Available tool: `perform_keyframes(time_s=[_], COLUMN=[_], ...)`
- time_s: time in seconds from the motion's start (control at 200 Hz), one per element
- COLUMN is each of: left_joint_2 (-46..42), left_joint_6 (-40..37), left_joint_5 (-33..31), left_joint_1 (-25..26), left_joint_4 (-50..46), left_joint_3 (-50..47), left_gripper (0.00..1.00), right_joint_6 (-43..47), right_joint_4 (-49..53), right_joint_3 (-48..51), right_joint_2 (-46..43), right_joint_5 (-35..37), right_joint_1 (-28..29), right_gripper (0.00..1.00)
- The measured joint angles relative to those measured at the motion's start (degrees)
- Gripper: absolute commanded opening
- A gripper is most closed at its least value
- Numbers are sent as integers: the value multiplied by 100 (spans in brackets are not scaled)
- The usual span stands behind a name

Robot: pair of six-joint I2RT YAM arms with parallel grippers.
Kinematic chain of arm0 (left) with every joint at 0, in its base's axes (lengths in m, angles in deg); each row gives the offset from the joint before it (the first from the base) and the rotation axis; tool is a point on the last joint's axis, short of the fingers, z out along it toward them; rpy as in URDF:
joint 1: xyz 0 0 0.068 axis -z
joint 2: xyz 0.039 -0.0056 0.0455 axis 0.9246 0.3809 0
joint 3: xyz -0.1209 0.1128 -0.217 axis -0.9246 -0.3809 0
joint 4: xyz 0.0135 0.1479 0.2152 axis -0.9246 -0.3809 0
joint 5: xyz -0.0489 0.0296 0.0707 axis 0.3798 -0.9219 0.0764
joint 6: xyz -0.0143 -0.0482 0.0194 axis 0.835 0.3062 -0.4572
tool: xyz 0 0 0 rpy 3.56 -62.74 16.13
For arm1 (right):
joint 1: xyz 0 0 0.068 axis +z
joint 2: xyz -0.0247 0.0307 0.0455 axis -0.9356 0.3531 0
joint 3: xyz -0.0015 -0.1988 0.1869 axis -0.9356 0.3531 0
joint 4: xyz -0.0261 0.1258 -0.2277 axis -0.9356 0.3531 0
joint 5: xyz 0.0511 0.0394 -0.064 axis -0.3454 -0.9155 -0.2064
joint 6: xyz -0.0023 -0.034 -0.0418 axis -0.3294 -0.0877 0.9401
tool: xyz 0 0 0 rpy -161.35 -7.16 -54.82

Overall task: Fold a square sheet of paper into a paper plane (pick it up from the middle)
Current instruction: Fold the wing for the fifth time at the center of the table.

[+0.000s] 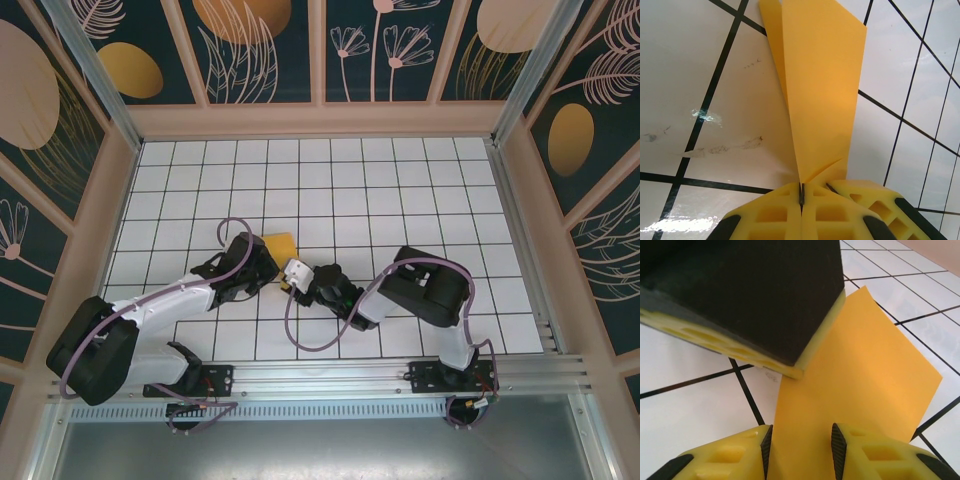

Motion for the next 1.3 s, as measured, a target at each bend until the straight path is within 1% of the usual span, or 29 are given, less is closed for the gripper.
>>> perform_keyframes(time_s=[0.22, 0.335, 0.38, 0.45, 0.57, 0.62, 0.701, 0.761, 0.861, 0.931, 1.006, 1.176, 1.301], left_joint_2=[-4, -7, -13, -48, -142, -192, -286, -389, -581, -719, -850, -1016, -1019], left_joint_6=[-24, -44, -46, -66, -114, -216, -249, -339, -435, -492, -555, -664, -710], left_joint_5=[37, 44, 42, 42, 39, 42, 13, -22, -153, -269, -402, -610, -634], left_joint_1=[0, 0, -2, -11, -70, -146, -291, -407, -568, -654, -710, -752, -756], left_joint_4=[0, 2, 2, 2, -2, -4, -15, -61, -131, -197, -238, -260, -260], left_joint_3=[0, 2, 2, 2, 2, 0, 0, 2, 2, 2, 2, 2, 0], left_gripper=[0, 0, 2, 12, 37, 49, 67, 76, 88, 93, 96, 98, 99], right_joint_6=[42, 20, 26, -7, -114, -142, -201, -267, -378, -472, -614, -1110, -1537], right_joint_4=[-22, -24, -35, -35, -35, -31, -33, -20, 101, 214, 330, 750, 1019], right_joint_3=[-70, -85, -87, -87, -87, -87, -70, -20, 103, 179, 238, 258, 258], right_joint_2=[42, 50, 50, 50, 50, 50, 48, 37, -63, -190, -341, -658, -756], right_joint_5=[4, 2, 0, -4, -26, -33, -44, -44, -83, -136, -190, -557, -896], right_joint_1=[0, -2, -2, -11, -13, -28, -46, -57, -79, -105, -144, -376, -592], right_gripper=[30, 23, 19, 12, 4, 1, 0, 0, 0, 0, 0, 0, 0])
